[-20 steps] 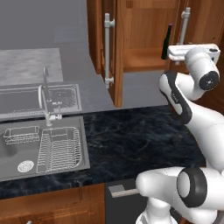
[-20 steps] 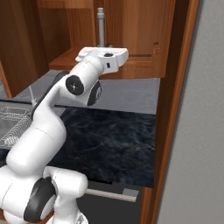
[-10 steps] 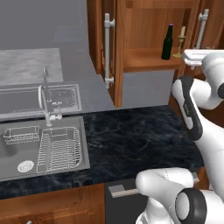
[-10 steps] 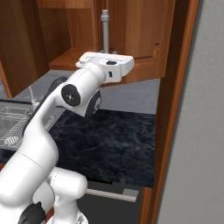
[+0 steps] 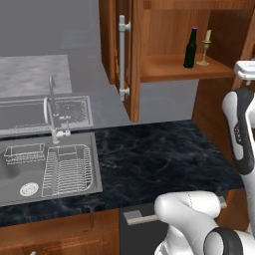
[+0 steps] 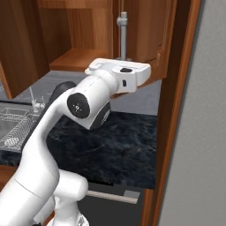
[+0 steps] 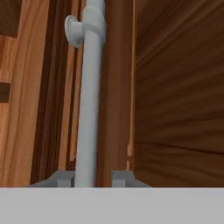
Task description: Get the candle and the beer from the cabinet and move them to the dining counter.
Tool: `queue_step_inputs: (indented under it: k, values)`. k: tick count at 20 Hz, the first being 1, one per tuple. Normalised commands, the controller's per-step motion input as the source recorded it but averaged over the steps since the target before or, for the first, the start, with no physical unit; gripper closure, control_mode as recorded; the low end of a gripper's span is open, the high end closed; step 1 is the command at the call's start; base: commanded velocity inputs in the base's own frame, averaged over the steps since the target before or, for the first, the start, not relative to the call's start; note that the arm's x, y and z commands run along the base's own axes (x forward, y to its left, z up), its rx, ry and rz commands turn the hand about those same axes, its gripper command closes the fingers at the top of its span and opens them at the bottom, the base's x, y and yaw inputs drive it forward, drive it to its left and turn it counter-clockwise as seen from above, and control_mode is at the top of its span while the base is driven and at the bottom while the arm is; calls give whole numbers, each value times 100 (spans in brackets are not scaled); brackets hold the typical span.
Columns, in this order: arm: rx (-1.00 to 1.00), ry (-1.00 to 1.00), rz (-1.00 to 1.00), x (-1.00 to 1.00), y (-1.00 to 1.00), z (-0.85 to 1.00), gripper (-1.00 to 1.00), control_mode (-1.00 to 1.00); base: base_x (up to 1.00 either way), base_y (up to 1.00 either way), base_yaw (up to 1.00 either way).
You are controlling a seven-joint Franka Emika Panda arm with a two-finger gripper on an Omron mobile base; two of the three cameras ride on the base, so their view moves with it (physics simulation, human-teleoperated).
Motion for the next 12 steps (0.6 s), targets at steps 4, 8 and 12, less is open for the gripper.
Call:
queue_step_inputs:
  k: [4,8,12]
  values:
    - [0,6,-2,-60,-61,3,100,-100,0,0,0]
    - [0,7,-5,-54,-52,4,100,-100,0,0,0]
    - [0,7,-6,-45,-35,1,100,-100,0,0,0]
